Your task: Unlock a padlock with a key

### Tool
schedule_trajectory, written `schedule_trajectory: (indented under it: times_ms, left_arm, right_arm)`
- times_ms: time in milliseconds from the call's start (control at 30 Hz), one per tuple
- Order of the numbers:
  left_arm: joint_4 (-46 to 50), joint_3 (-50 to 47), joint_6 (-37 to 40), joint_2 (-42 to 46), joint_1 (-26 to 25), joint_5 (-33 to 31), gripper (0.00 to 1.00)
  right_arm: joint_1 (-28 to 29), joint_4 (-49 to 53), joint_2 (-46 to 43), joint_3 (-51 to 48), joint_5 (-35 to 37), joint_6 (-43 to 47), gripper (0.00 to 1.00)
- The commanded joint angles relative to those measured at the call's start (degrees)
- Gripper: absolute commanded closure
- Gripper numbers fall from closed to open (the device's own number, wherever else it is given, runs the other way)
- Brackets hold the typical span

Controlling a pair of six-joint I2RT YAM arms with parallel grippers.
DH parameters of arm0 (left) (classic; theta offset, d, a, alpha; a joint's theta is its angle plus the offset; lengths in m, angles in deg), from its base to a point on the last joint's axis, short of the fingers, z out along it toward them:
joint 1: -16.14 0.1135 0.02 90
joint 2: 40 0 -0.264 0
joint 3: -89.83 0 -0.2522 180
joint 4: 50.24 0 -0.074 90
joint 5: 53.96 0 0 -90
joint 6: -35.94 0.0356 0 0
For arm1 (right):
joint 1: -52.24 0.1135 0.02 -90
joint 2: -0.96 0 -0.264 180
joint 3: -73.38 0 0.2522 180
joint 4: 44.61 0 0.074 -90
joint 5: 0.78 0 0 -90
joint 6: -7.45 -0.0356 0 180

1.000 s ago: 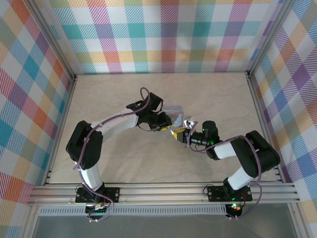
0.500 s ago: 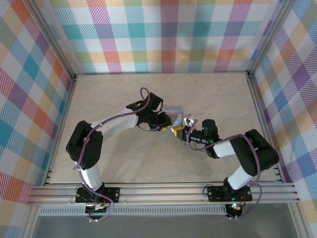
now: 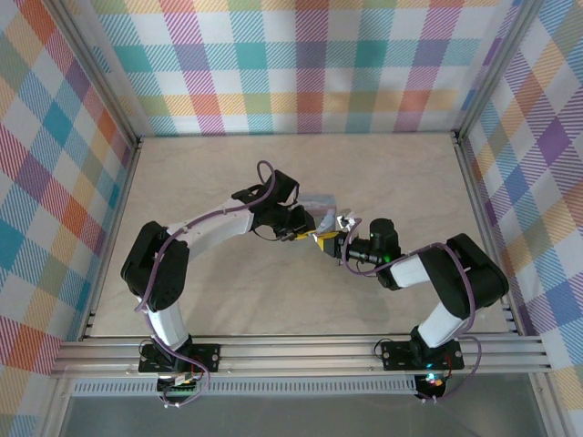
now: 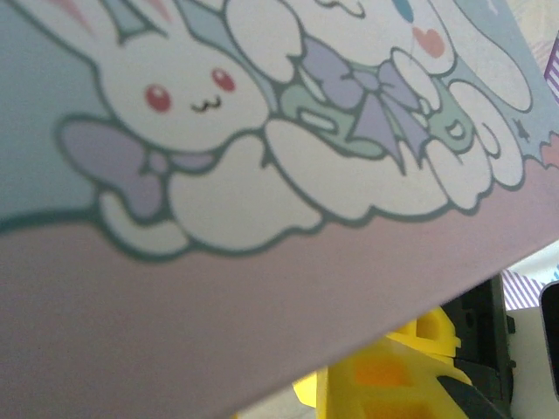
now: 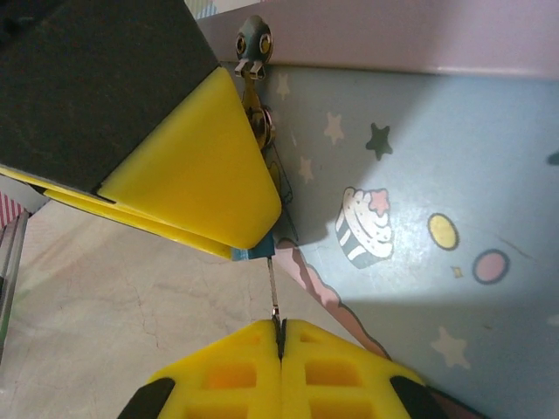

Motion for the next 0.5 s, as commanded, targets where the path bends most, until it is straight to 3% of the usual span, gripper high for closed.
schedule_trajectory:
  times_ms: [0,467]
  left_arm:
    - [-1.88,-0.56,1.02,2.82,0.29,0.9,0.85]
    - [-3.35,-1.47,0.1,2.83,0.01,0.97,0.85]
  right_arm:
    - [0.27,-4.67,0.67,1.01,-0.33,-1.45,1.0]
    - [0.52,-8.07,2.24,1.42,-3.32,-3.43,1.0]
